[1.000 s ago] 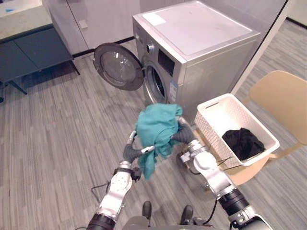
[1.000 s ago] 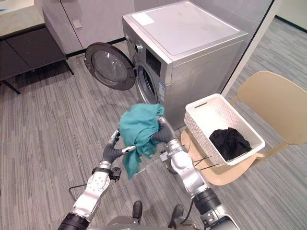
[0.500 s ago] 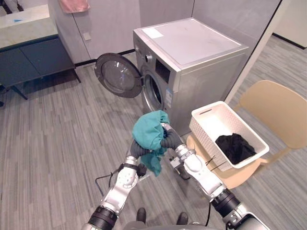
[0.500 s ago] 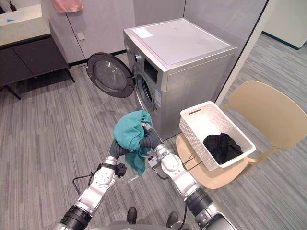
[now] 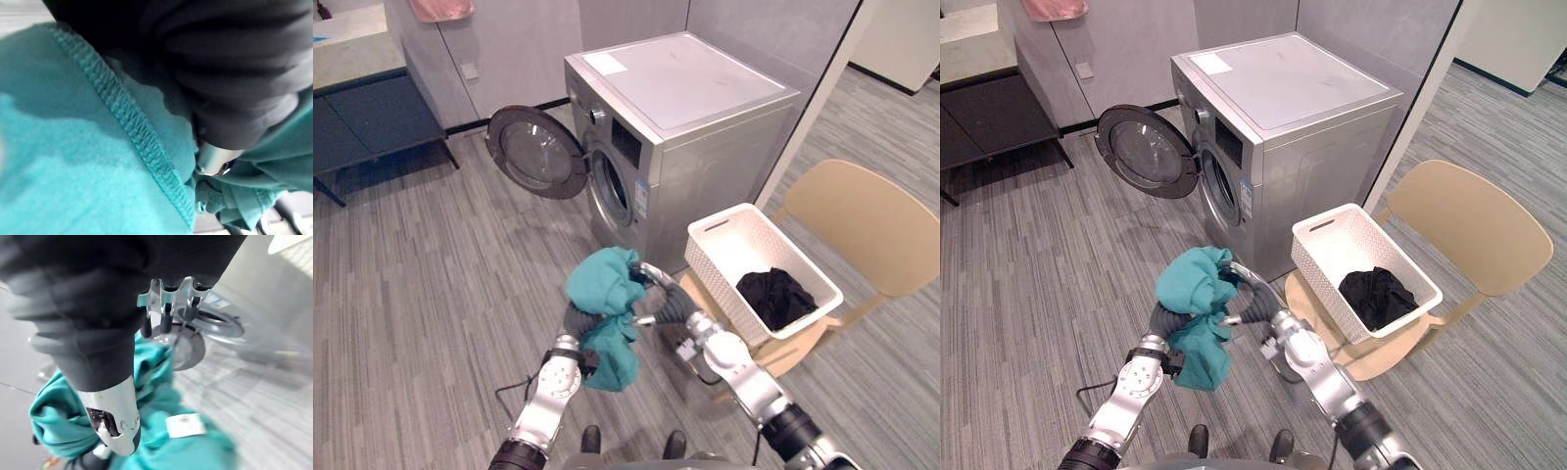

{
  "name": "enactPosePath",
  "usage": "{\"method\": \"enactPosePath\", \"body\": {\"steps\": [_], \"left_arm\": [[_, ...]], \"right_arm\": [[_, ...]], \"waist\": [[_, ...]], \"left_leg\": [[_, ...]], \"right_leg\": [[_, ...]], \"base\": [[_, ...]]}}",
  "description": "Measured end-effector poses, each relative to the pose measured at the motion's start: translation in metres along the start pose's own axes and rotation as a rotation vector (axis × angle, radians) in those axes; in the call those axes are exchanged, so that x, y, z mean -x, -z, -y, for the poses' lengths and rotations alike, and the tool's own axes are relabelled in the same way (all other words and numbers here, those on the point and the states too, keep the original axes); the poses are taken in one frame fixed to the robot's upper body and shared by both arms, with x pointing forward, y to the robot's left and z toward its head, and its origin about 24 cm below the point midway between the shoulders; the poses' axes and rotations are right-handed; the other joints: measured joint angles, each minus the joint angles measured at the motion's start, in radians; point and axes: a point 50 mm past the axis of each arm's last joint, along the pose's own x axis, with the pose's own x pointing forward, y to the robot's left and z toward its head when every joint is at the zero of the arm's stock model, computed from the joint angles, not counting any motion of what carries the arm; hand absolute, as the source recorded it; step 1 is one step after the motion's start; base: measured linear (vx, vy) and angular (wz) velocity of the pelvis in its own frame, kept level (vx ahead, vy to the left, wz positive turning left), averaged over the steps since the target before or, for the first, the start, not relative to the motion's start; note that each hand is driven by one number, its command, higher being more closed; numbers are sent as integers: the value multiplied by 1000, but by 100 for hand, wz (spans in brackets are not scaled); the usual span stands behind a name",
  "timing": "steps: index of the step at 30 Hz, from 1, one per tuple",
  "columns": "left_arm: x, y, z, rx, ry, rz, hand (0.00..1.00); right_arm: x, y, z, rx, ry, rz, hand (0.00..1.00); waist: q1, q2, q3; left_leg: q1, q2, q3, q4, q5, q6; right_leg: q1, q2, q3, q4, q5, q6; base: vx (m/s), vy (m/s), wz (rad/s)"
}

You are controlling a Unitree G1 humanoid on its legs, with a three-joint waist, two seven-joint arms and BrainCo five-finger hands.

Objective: Pick up the laundry basket with both hands and put the clothes into the washing machine.

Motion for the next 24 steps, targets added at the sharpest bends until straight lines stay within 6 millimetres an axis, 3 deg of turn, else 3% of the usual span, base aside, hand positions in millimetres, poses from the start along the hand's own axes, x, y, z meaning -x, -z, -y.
{"method": "enactPosePath", "body": {"steps": [4, 6, 7, 8, 9, 11, 13, 15, 17, 18, 19, 20, 21, 22, 24], "left_arm": [[9, 32, -24, 22, -92, -138, 100], [11, 42, -25, 34, -101, -191, 100], [14, 48, -24, 43, -100, -221, 100], [16, 52, -20, 52, -96, -245, 100], [17, 55, -19, 60, -94, -260, 100], [32, 74, -21, 78, -116, -352, 100], [42, 88, -23, 92, -131, -426, 100], [51, 98, -22, 115, -135, -484, 100], [61, 104, -20, 136, -139, -517, 100], [63, 106, -20, 135, -138, -523, 100], [66, 107, -18, 142, -137, -534, 100], [66, 107, -18, 141, -136, -535, 100], [65, 106, -20, 135, -141, -527, 100], [65, 106, -23, 127, -141, -522, 100], [62, 104, -28, 113, -144, -513, 100]], "right_arm": [[32, 37, 9, 32, 35, -162, 0], [43, 57, 6, 17, 41, -259, 0], [49, 68, 1, -3, 37, -318, 0], [54, 79, -4, -28, 38, -372, 0], [56, 84, -7, -40, 38, -401, 0], [54, 98, -28, -111, 21, -499, 0], [50, 102, -41, -185, 36, -549, 0], [47, 105, -52, -252, 55, -595, 0], [54, 113, -61, -305, 74, -671, 0], [55, 115, -62, -309, 81, -687, 0], [58, 118, -57, -317, 111, -707, 0], [60, 120, -54, -328, 137, -715, 0], [61, 120, -53, -341, 160, -719, 0], [62, 120, -54, -359, 177, -723, 0], [63, 119, -59, -398, 192, -723, 0]], "waist": [[-1, -20, 10], [-4, -31, 17], [-6, -34, 20], [-5, -29, 24], [-5, -26, 26], [6, -25, 28], [4, -28, 30], [13, -32, 49], [24, -53, 76], [22, -60, 79], [22, -65, 97], [21, -63, 108], [14, -64, 119], [-2, -55, 145], [-15, -63, 152]], "left_leg": [[-34, -18, -41, 25, 0, 0], [-79, -21, 24, 67, -37, 73], [-97, 0, 138, 96, -60, 115], [-108, 20, 217, 113, -60, 114], [-107, 22, 231, 114, -55, 108], [-108, 20, 234, 125, -23, 62], [-117, 8, 231, 130, -26, 57], [-128, -8, 228, 177, -69, 62], [-155, -53, 215, 298, -181, 82], [-156, -66, 204, 316, -199, 87], [-156, -91, 183, 357, -235, 102], [-155, -103, 169, 379, -250, 112], [-136, -112, 140, 400, -271, 127], [-112, -112, 89, 406, -289, 142], [-78, -106, 31, 391, -318, 149]], "right_leg": [[-36, -47, -51, 100, -71, 7], [-41, -79, -105, 117, -91, 6], [-33, -95, -137, 115, -94, 11], [-25, -108, -170, 118, -99, 17], [-21, -112, -180, 120, -98, 17], [-18, -124, -189, 125, -102, 33], [-17, -139, -196, 121, -100, 46], [-6, -162, -202, 130, -110, 72], [-1, -256, -210, 261, -178, 123], [0, -281, -212, 305, -187, 126], [-39, -331, -145, 441, -176, 103], [-80, -337, -60, 533, -146, 54], [-144, -334, 56, 665, -67, 7], [-202, -304, 155, 770, -70, 50], [-271, -175, 221, 725, -177, 76]], "base": [[-10, -22, 42], [-61, 3, 82], [3, 11, 95], [47, 18, 93], [82, 43, 64], [103, 76, 23], [125, 101, 15], [131, 137, 16], [94, 142, 38], [165, 119, 63], [160, 118, 55], [211, 200, 67], [277, 200, 78], [358, 157, 85], [354, 51, 76]]}}
